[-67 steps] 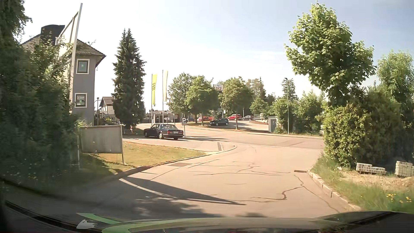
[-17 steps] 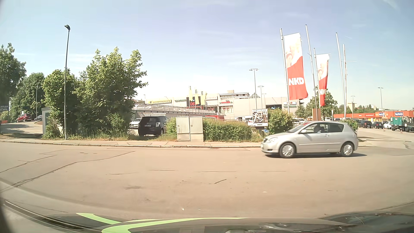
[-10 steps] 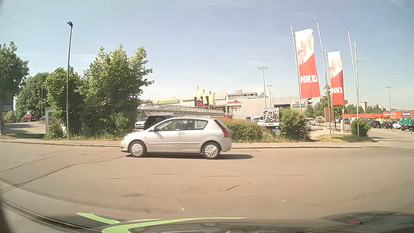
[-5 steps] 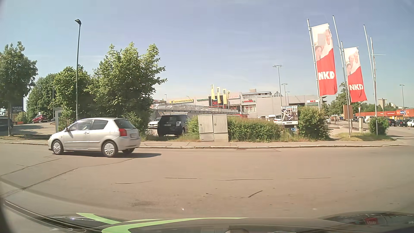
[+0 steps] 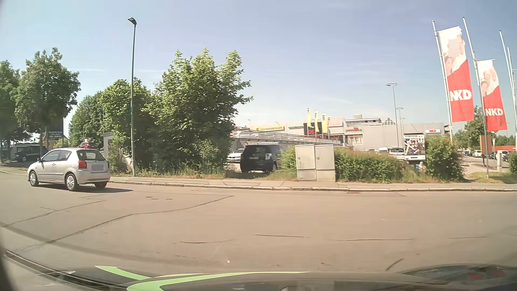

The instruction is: Follow the waypoints while adhering to traffic rules and regulations

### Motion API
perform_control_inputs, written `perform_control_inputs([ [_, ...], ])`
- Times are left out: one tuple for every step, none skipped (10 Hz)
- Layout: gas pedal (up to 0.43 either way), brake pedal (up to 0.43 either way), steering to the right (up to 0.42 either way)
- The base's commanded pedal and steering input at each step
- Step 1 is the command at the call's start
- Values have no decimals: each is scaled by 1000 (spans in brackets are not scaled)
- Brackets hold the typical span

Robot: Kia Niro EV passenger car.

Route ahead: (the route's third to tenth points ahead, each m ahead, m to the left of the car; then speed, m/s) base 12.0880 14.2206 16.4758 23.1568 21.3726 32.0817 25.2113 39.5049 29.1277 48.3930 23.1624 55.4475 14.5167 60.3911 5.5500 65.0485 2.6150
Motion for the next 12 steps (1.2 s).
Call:
perform_control_inputs([
  [331,0,-616],
  [331,0,-617],
  [331,0,-615],
  [331,0,-606],
  [331,0,-589],
  [331,0,-575],
  [331,0,-563],
  [331,0,-552],
  [331,0,-530],
  [331,0,-502],
  [331,0,-488],
  [331,0,-487],
])
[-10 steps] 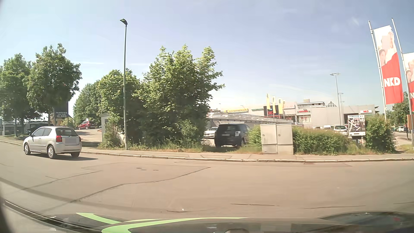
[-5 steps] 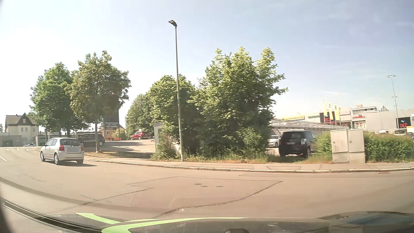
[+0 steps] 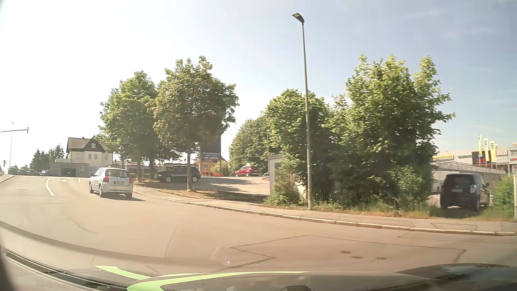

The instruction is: Follow the waypoints while adhering to traffic rules and regulations

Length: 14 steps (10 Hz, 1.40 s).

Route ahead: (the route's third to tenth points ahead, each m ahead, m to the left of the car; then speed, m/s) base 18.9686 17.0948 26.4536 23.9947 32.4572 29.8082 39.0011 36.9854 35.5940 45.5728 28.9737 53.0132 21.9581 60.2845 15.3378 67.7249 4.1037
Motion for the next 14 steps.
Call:
perform_control_inputs([
  [331,0,-484],
  [331,0,-477],
  [331,0,-460],
  [331,0,-444],
  [331,0,-427],
  [350,0,-404],
  [378,0,-383],
  [378,0,-365],
  [390,0,-349],
  [390,0,-335],
  [390,0,-325],
  [390,0,-310],
  [390,0,-286],
  [390,0,-252],
])
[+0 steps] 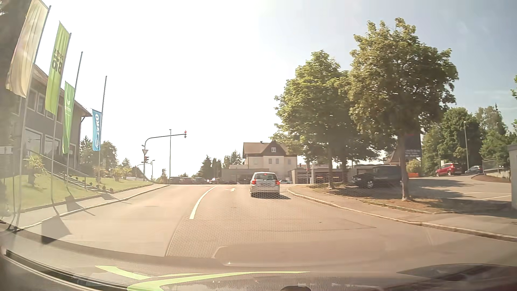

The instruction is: Follow the waypoints while adhering to traffic rules and regulations

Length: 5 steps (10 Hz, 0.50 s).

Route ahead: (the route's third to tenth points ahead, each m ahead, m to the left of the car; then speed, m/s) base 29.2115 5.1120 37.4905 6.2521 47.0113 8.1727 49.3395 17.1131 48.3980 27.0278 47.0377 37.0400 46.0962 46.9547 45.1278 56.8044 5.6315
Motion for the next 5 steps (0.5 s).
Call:
perform_control_inputs([
  [390,0,-207],
  [390,0,-167],
  [390,0,-130],
  [390,0,-100],
  [378,0,-77],
])
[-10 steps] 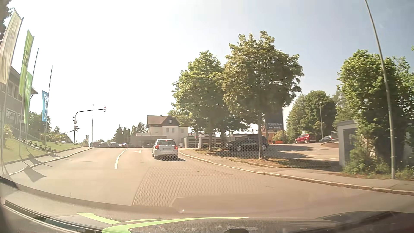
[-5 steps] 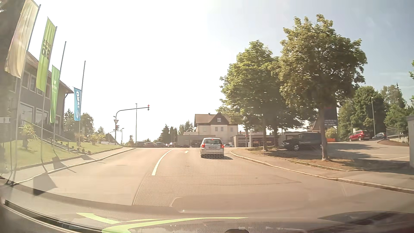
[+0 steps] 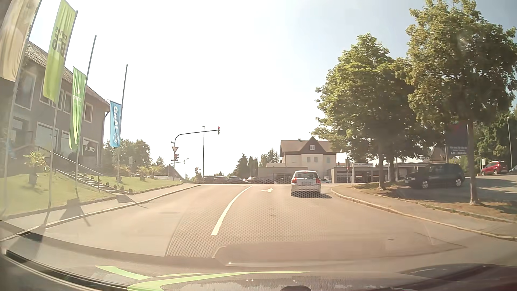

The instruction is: Follow the waypoints while adhering to traffic rules and regulations

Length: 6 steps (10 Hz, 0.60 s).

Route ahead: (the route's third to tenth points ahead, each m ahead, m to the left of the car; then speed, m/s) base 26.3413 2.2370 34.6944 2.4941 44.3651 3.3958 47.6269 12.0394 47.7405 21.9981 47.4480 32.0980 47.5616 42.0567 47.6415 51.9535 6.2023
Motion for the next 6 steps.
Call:
perform_control_inputs([
  [339,0,-57],
  [311,0,-40],
  [287,0,-20],
  [287,0,-10],
  [287,0,-8],
  [280,0,-7],
])
